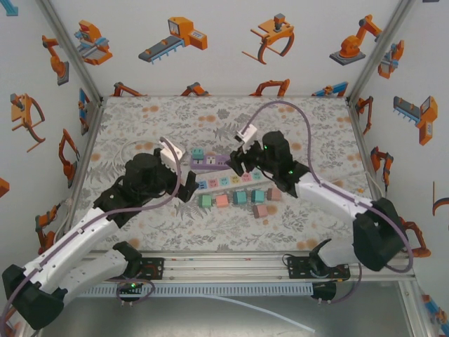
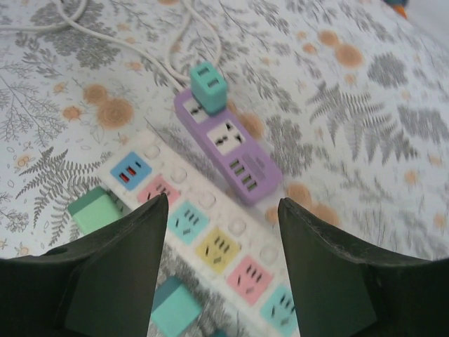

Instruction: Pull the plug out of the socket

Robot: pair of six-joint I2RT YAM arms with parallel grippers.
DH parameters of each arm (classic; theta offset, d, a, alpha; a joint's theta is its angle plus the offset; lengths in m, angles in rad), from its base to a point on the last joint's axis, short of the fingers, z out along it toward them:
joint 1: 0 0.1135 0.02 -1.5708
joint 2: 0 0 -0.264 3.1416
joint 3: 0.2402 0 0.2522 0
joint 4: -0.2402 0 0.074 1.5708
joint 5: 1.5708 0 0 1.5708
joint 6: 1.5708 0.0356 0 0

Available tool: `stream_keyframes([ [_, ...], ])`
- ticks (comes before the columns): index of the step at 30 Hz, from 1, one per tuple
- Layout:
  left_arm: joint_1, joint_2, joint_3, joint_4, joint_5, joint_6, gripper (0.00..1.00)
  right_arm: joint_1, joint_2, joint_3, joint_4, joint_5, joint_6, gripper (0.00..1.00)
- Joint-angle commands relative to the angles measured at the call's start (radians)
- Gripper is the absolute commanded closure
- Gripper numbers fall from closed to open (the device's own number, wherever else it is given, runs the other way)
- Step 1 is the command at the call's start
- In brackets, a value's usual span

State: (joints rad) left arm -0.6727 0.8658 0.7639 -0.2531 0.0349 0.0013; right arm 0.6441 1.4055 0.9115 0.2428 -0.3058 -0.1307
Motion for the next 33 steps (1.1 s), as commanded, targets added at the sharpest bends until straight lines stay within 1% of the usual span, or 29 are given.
stream_keyframes([
  [1,0.077,0.015,0.024,0.045,-0.042,-0.156,0.02,0.01,0.116,0.173,-0.11,-0.138,-0.135,0.4],
  [3,0.129,0.031,0.032,0.041,-0.043,-0.218,0.02,0.018,0.199,0.283,-0.196,-0.149,-0.149,0.4],
  [7,0.242,0.079,0.045,0.029,-0.002,-0.322,0.03,0.034,0.362,0.499,-0.355,-0.146,-0.176,0.38],
  [11,0.295,0.155,0.055,0.009,0.009,-0.405,0.03,0.04,0.509,0.677,-0.449,-0.142,-0.198,0.38],
  [16,0.33,0.255,0.075,0.003,0.024,-0.49,0.03,0.043,0.665,0.849,-0.536,-0.142,-0.257,0.37],
  [19,0.358,0.331,0.102,-0.014,0.021,-0.532,0.03,0.043,0.733,0.916,-0.57,-0.19,-0.286,0.38],
  [22,0.379,0.417,0.137,-0.017,0.013,-0.531,0.03,0.042,0.79,0.966,-0.598,-0.251,-0.319,0.38],
  [26,0.382,0.52,0.168,0.011,-0.001,-0.546,0.02,0.043,0.846,1.014,-0.612,-0.269,-0.335,0.4],
  [29,0.381,0.601,0.197,0.04,0.015,-0.546,0.0,0.042,0.873,1.032,-0.619,-0.26,-0.356,0.47],
  [33,0.381,0.707,0.255,0.057,0.046,-0.534,0.06,0.043,0.902,1.052,-0.642,-0.27,-0.388,0.55],
])
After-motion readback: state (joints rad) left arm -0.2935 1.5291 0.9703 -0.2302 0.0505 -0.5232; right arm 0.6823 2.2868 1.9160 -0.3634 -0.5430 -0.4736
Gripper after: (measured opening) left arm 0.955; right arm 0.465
